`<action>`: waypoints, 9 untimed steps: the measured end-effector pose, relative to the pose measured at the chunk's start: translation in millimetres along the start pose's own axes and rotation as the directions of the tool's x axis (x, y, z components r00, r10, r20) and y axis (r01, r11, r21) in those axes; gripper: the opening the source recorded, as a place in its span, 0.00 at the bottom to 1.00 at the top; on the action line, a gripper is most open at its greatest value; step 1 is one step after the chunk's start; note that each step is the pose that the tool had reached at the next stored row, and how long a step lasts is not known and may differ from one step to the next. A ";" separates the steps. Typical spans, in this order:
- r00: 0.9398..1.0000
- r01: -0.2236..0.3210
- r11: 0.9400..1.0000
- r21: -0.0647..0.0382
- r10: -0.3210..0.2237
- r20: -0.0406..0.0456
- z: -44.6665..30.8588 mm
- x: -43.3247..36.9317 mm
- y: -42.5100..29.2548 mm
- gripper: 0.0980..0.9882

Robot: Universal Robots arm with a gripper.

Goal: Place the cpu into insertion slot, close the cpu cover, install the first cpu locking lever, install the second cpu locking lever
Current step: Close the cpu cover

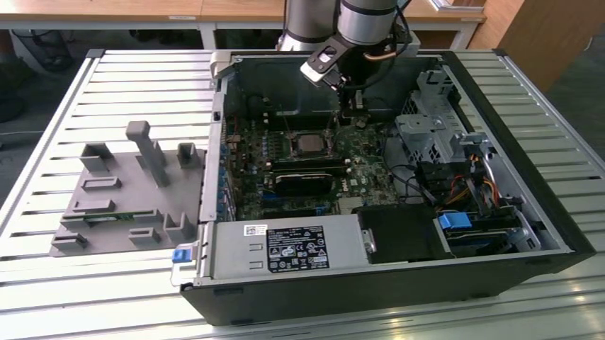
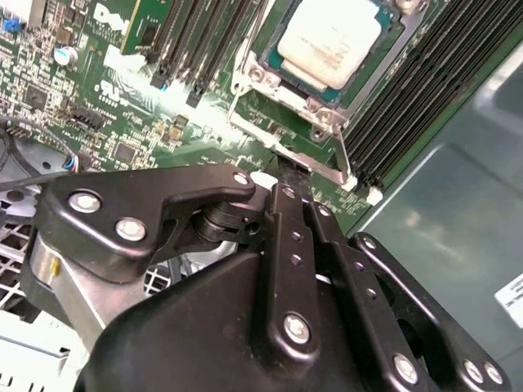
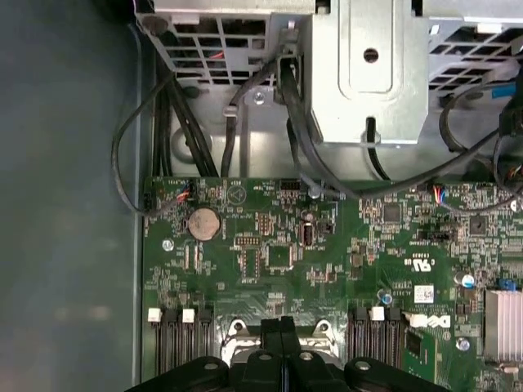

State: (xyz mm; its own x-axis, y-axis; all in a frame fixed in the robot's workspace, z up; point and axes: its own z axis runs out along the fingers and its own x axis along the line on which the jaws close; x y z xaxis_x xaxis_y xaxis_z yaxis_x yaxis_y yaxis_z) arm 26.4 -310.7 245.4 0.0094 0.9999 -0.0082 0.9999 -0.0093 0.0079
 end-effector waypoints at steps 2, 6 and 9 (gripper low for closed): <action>1.000 0.000 1.000 0.000 0.000 0.000 0.1 0.0 -2.0 0.01; 1.000 0.000 1.000 0.000 0.000 0.000 0.5 0.0 -4.8 0.01; 1.000 0.000 1.000 0.000 0.000 0.000 1.3 0.0 -6.5 0.01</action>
State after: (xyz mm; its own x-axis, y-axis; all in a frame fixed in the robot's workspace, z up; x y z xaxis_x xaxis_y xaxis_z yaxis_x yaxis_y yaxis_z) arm 20.0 -310.7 244.1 0.0093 0.9999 -0.0082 0.9999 -0.0093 0.0079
